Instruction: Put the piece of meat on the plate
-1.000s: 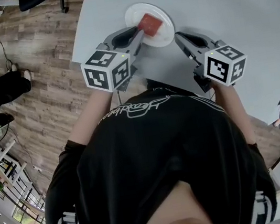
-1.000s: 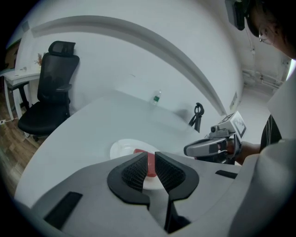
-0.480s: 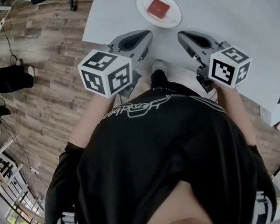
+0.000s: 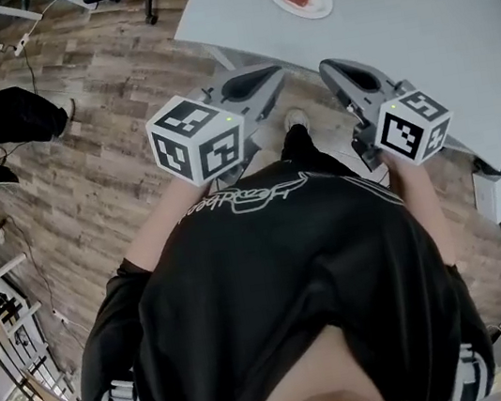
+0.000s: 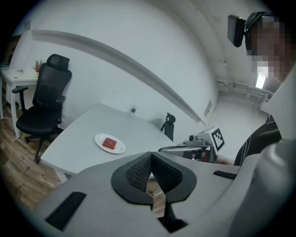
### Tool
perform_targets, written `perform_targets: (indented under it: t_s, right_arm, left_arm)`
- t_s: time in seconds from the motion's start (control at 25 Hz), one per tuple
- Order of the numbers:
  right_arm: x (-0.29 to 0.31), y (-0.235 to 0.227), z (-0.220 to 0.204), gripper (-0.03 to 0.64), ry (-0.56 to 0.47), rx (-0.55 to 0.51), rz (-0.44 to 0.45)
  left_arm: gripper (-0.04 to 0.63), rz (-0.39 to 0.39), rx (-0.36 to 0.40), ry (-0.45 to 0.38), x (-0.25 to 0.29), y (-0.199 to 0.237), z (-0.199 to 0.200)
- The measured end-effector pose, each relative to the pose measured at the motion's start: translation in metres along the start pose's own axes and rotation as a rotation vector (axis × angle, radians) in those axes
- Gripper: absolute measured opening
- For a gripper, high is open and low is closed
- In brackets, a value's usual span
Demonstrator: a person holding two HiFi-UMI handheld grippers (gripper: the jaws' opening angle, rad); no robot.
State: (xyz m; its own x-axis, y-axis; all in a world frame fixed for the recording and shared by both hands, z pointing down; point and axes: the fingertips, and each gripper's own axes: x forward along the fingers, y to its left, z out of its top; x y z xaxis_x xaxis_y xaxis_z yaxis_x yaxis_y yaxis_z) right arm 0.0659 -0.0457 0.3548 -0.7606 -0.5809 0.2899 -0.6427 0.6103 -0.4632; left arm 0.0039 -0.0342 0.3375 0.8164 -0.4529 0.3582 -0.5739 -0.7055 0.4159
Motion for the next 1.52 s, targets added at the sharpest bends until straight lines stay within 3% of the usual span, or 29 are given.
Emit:
perform_targets:
  t_s: [0.16,0.68,1.52]
  right_arm:
    - [-0.019,0.041,-0.02,0.011,-0.013,-0.014,-0.01]
    - [-0.046,0.094,-0.061,0.011,0.003,-0.017,-0.05]
    - [-0.073,0.117,-0.097,0.011,0.005,-0.002,-0.083]
  left_arm:
    - [0.008,-0.032,-0.001,-0.018,-0.034,-0.028,-0.017]
    - [0.008,-0.065,-0.03,-0.015,-0.076,-0.062,-0.058]
    - [0.008,-0.082,-0.019,0.037,-0.091,-0.093,-0.091]
